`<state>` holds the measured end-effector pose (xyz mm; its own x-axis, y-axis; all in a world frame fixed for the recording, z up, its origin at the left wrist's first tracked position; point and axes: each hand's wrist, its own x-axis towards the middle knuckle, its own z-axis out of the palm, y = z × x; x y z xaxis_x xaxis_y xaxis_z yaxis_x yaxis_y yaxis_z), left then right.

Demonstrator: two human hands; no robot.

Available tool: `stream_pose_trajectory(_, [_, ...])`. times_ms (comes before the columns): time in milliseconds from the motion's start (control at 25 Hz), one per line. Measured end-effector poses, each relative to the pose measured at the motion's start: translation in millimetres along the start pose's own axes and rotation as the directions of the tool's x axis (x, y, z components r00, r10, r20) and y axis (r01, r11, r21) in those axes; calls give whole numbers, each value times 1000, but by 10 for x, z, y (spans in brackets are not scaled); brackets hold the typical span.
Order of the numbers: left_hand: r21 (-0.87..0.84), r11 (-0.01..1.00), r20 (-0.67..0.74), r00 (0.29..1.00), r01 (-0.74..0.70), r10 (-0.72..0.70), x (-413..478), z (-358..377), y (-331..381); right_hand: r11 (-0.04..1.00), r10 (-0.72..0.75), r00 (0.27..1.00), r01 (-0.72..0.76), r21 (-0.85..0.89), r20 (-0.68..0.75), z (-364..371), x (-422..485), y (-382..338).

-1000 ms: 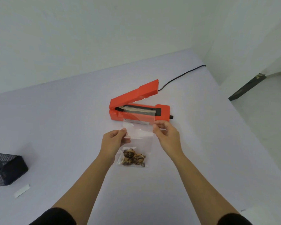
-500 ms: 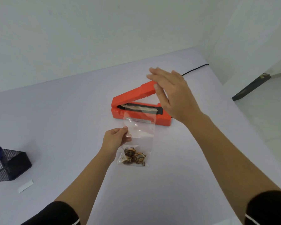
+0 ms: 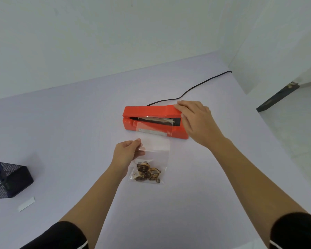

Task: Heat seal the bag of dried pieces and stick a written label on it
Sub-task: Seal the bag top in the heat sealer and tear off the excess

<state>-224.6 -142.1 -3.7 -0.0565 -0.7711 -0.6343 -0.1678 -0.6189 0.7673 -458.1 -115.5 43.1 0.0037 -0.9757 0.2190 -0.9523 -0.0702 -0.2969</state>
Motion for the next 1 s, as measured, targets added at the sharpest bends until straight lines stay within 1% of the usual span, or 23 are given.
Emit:
stream_pose_trajectory(160, [4,1000,2,1000,-2,2,11,12,-9,994,105,987,-106,-2,120,110,20,-29])
stream_pose_trajectory(280, [14,1000,-3,1000,-5,5,3,26,-9,988,152,980,-154,6,130,182,76,-38])
stream_pose_trajectory(360, [15,1000,-7,1000,-5,5,6,24,-7,986,163,978,-158,-52,131,232,119,-45])
stream_pose_trajectory(480, [13,1000,0,1000,-3,3,5,15,-6,979,184,961,-161,-121,208,334,129,-8])
stream_pose_trajectory(680, [-7,1000,13,1000,-1,1,-1,-4,-12,980,195,940,-179,-82,281,416,109,36])
stream_pose_trajectory(840, [-26,1000,23,1000,8,-7,-6,-14,-12,977,214,929,-198,-84,303,444,100,36])
stream_pose_trajectory(1000, [-34,999,21,1000,10,-9,-16,1,-15,977,209,926,-186,-102,314,451,103,60])
